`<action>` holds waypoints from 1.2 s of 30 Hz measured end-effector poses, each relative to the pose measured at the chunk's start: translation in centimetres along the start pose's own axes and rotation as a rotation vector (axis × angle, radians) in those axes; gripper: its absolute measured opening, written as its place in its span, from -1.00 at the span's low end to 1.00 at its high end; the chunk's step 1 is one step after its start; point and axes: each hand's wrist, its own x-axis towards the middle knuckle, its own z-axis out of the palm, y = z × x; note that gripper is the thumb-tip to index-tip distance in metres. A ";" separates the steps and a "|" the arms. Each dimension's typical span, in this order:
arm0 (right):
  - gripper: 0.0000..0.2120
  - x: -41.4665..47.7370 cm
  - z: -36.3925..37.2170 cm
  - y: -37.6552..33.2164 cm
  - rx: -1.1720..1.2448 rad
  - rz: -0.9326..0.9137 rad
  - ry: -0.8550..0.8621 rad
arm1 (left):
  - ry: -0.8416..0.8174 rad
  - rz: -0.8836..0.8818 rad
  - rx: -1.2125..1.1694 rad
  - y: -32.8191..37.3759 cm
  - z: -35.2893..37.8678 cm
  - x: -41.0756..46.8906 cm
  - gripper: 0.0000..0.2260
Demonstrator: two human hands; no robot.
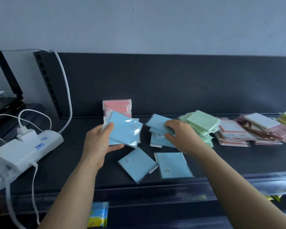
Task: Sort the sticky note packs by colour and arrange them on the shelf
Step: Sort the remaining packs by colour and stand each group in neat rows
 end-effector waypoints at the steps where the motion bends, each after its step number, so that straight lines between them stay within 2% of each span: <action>1: -0.83 -0.1 0.0 0.0 0.004 -0.015 0.014 | -0.001 0.001 -0.009 0.0 0.0 0.0 -0.86; 5: -0.87 -0.7 0.1 0.2 0.072 -0.080 0.066 | -0.010 -0.040 -0.069 0.0 0.0 0.0 -0.87; 9: -0.76 -1.3 -0.4 -0.2 0.265 0.008 0.324 | 0.011 -0.041 -0.088 -0.2 0.4 -0.1 -0.84; 12: -0.77 -1.6 -0.2 -1.1 0.383 -0.058 0.425 | 0.000 -0.046 -0.125 -0.2 1.2 -0.4 -0.80; 16: -0.75 -1.5 1.2 -1.5 0.378 -0.272 0.287 | -0.071 -0.087 -0.281 0.4 2.6 -1.2 -0.76; 21: -0.74 -1.5 1.6 -1.5 0.390 -0.297 0.210 | -0.205 -0.118 -0.377 0.6 2.9 -1.8 -0.75; 25: -0.71 -1.9 1.8 -2.3 0.379 -0.336 0.122 | -0.259 -0.079 -0.271 0.4 2.8 -1.9 -0.77; 29: -0.61 -1.9 0.5 -1.5 0.367 -0.164 0.104 | -0.161 -0.032 -0.162 -0.1 1.9 -1.2 -0.72; 32: -0.61 -1.1 -0.6 -0.1 0.194 0.000 0.085 | -0.057 0.045 -0.031 -0.4 1.0 -0.6 -0.69; 36: -0.66 -0.4 0.0 0.3 0.028 0.040 -0.099 | 0.010 0.087 -0.002 -0.9 0.3 -0.1 -0.67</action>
